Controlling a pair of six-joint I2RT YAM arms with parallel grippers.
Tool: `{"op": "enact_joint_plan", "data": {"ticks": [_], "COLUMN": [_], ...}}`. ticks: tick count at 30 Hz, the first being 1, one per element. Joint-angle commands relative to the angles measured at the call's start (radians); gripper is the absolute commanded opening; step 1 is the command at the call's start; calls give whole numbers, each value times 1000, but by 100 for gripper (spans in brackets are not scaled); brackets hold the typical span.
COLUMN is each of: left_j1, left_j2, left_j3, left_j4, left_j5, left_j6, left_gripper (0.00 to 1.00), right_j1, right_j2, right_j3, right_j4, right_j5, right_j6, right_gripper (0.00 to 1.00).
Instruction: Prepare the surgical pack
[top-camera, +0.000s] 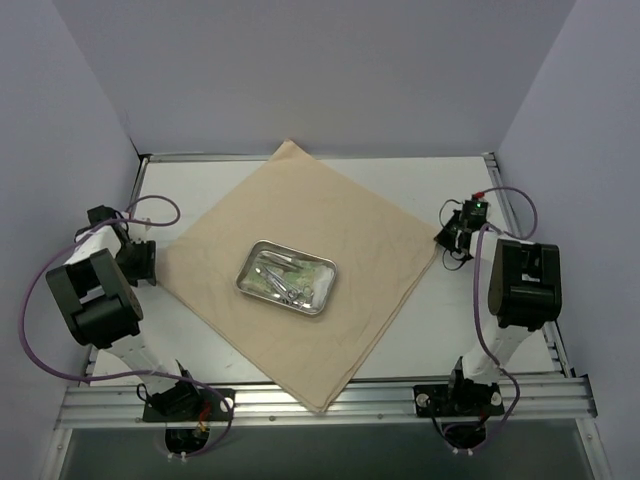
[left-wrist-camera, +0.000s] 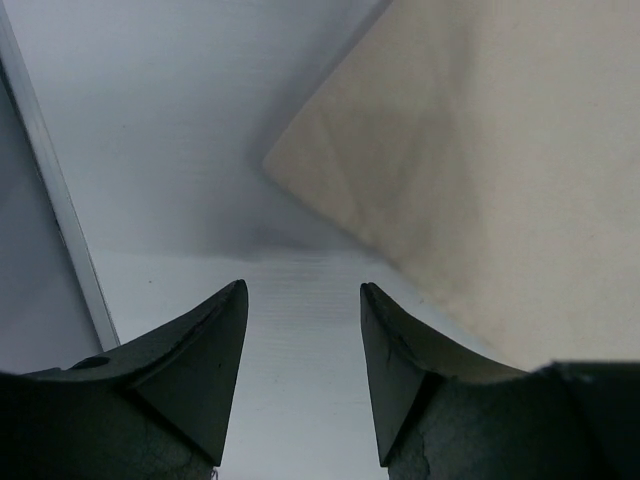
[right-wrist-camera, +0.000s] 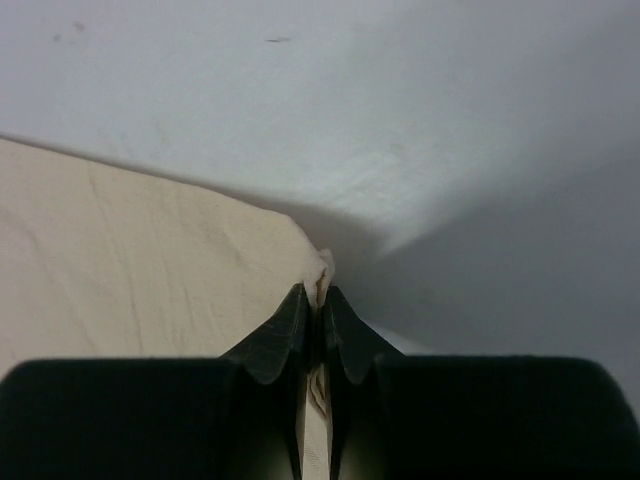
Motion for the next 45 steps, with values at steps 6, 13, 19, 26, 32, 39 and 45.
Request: {"op": "enact_joint_plan", "data": {"ticks": [6,13,19,26,32,39,45], "left_j1": [-135,-183,-183,-184,-186,-186,-186], "left_j2": [-65,-113,-188,-251,-289,-320,-327], "left_j3": [41,69,40,0,-21,-52,-58], "left_j4": [61,0,-9,1,-9,-12,-15], "left_j5": [-12,37,32,46,74,86,88], "left_j6": [6,-34,-26,-40,-50,-43,-46], "left_gripper": [58,58,58,58,58,58,58], "right_j1": [-209,-175,57,523,702,765,764], "right_j2": [-240,-267,-551,-610,-545,-551,-466], "right_j3": [-221,-97,-50,-91,-195,-298,-320], "right_j4": [30,-151,-301,-418,-333,-231,-110], "right_j5": [17,87,427,307,168,167,131], "right_j6": [65,-35,-53,51,187,266,275], "right_gripper": [1,60,69,59,51,41,35]}}
